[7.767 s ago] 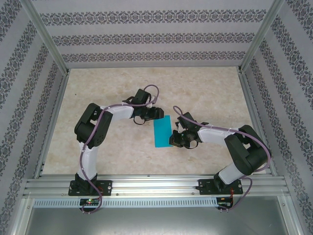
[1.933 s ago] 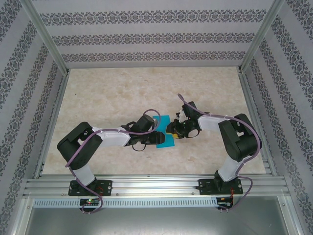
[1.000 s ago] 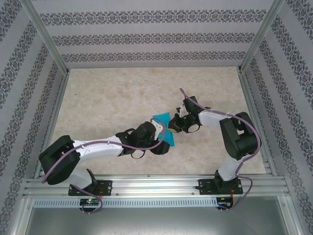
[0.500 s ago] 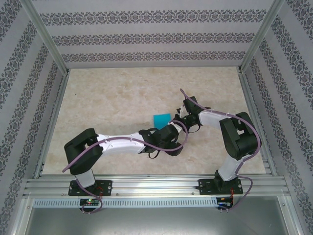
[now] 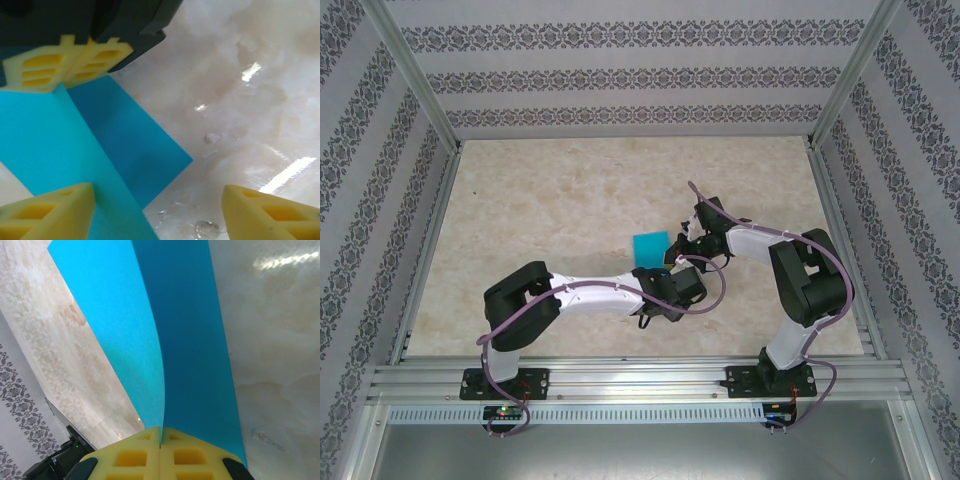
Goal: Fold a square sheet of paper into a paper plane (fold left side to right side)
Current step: Fold the triangle a second time at the center of the table.
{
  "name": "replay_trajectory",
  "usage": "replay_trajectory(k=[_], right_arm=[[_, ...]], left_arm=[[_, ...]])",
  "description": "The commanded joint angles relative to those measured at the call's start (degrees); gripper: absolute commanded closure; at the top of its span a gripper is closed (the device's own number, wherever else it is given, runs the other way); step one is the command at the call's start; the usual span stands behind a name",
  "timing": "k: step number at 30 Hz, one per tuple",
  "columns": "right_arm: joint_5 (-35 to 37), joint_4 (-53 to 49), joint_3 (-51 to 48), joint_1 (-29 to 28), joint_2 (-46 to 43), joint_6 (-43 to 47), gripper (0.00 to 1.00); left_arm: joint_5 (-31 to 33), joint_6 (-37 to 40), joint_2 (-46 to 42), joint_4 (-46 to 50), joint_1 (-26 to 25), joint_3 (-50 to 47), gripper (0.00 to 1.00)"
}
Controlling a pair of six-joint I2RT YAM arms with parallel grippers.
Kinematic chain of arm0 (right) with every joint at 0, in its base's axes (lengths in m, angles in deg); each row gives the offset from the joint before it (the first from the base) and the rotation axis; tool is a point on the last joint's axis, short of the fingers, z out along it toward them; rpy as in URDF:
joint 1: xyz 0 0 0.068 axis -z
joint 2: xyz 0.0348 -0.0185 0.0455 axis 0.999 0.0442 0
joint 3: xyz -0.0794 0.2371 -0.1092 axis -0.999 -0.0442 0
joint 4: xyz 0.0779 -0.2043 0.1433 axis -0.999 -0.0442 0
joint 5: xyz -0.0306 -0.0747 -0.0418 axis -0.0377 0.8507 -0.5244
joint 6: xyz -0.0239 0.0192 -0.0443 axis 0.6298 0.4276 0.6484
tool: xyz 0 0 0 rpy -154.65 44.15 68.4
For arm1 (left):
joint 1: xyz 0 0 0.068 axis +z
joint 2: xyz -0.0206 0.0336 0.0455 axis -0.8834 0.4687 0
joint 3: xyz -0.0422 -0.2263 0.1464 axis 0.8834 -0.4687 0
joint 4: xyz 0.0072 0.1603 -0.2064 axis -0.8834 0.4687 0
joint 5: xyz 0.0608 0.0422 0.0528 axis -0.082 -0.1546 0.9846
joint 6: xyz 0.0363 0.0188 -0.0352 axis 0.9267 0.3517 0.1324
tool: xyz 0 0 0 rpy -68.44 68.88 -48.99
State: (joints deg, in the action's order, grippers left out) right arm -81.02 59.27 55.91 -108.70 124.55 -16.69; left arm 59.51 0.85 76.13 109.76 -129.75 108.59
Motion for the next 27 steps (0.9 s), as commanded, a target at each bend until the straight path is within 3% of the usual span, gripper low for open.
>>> replay_trajectory(k=[1,21,27], right_arm=[[-0.4,-0.7,0.3,0.1,-0.4,0.2,0.94],[1.0,-2.4,0.9,0.1,0.2,1.6,0.93],[1.2,-3.1,1.7,0.1,0.3,2.2,0.92]], left_arm=[[3.5,0.0,0.2,3.4,-0.9,1.6,0.35],[3.3,-0.5,-0.9,3.5,-1.3,1.6,0.75],[3.2,-1.0,-1.5,3.3,-1.2,1.5,0.83]])
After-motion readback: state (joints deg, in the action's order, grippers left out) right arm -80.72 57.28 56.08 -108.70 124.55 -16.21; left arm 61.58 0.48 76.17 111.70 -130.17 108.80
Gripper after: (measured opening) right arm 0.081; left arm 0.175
